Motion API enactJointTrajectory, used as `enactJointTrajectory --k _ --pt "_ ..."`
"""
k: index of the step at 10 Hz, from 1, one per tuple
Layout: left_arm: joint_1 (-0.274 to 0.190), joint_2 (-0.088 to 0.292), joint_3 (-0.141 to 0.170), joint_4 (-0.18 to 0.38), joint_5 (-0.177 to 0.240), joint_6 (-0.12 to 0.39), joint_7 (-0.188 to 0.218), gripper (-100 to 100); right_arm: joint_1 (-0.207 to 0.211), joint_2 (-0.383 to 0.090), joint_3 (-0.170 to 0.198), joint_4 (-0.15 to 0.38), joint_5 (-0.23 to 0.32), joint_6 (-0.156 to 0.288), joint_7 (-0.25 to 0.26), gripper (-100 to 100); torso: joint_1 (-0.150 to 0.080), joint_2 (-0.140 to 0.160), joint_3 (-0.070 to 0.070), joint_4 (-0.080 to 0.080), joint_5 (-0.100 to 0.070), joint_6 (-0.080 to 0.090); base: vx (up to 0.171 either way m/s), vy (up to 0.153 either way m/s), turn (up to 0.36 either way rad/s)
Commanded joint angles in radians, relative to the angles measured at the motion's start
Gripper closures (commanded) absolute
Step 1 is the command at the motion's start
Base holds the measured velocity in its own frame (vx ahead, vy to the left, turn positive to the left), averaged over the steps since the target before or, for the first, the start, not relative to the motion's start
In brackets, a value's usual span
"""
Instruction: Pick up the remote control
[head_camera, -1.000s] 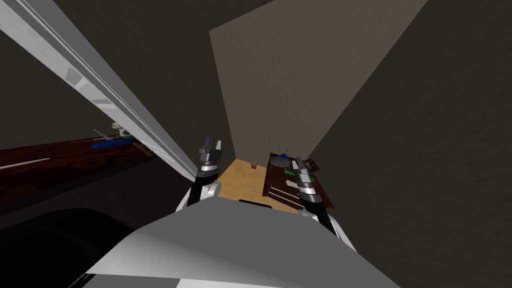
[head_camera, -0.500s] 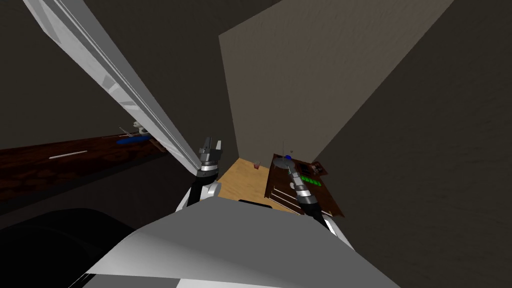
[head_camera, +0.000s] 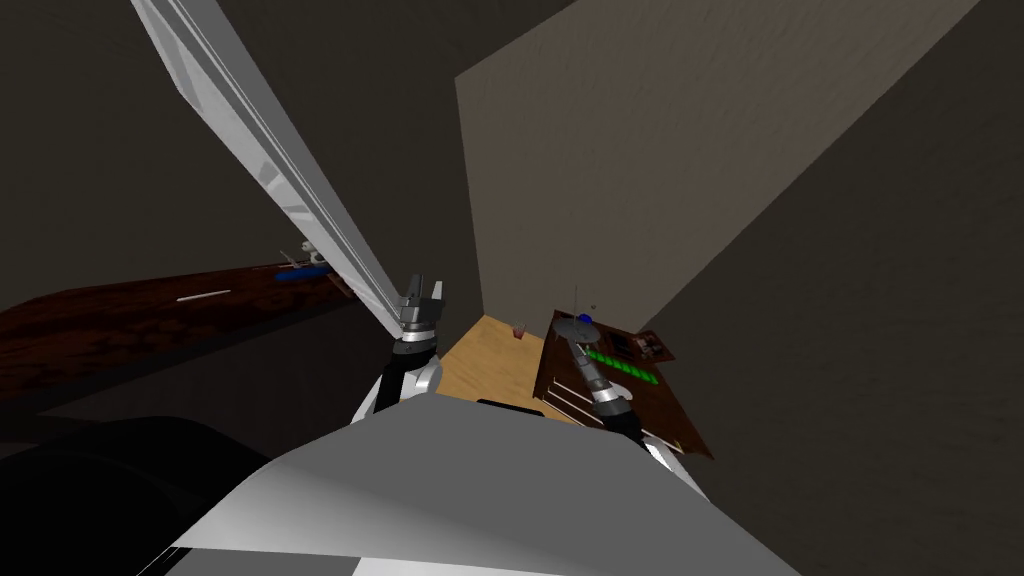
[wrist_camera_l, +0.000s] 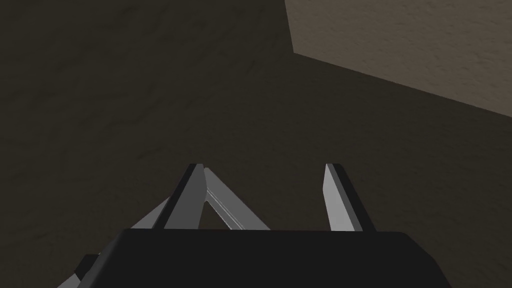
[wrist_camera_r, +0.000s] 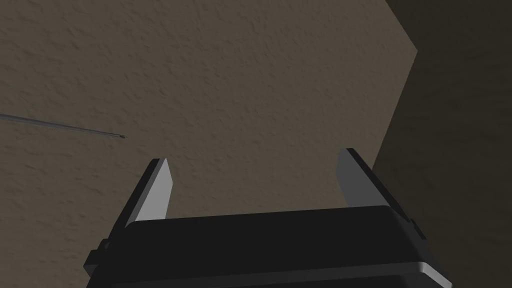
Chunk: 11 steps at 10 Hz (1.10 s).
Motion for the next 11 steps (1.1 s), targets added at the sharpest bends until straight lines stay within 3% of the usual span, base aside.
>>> enactJointTrajectory --k 1,2,3,4,5,6,11 --pt "0.000 0.000 0.000 0.000 0.000 0.000 0.000 0 0.001 -0.037 0.014 0.050 0.050 0.003 0.023 -100 0.000 0.000 0.000 0.000 0.000 0.000 0.005 0.019 0.194" --pt "0.000 0.000 0.000 0.000 0.000 0.000 0.000 0 0.001 -0.037 0.014 0.069 0.051 0.003 0.023 -100 0.000 0.000 0.000 0.000 0.000 0.000 0.003 0.012 0.109" --pt "0.000 0.000 0.000 0.000 0.000 0.000 0.000 0 0.000 -0.071 0.024 0.100 0.095 0.006 0.040 -100 0.000 0.000 0.000 0.000 0.000 0.000 0.004 0.015 0.231" --pt "0.000 0.000 0.000 0.000 0.000 0.000 0.000 0 0.000 -0.071 0.024 0.128 0.095 0.006 0.040 -100 0.000 0.000 0.000 0.000 0.000 -0.001 0.004 0.006 0.106" --pt "0.000 0.000 0.000 0.000 0.000 0.000 0.000 0 -0.002 -0.104 0.034 0.172 0.139 0.007 0.056 -100 -0.001 0.000 0.000 0.000 0.000 0.000 0.005 0.010 0.236" --pt "0.000 0.000 0.000 0.000 0.000 0.000 0.000 0 -0.002 -0.104 0.034 0.189 0.140 0.007 0.056 -100 -0.001 0.000 0.000 0.000 0.000 -0.001 0.005 0.001 0.099" --pt "0.000 0.000 0.000 0.000 0.000 0.000 0.000 0 -0.009 -0.192 0.062 0.337 0.270 0.010 0.102 -100 -0.002 0.000 0.000 0.000 0.000 0.000 0.005 -0.003 0.186"
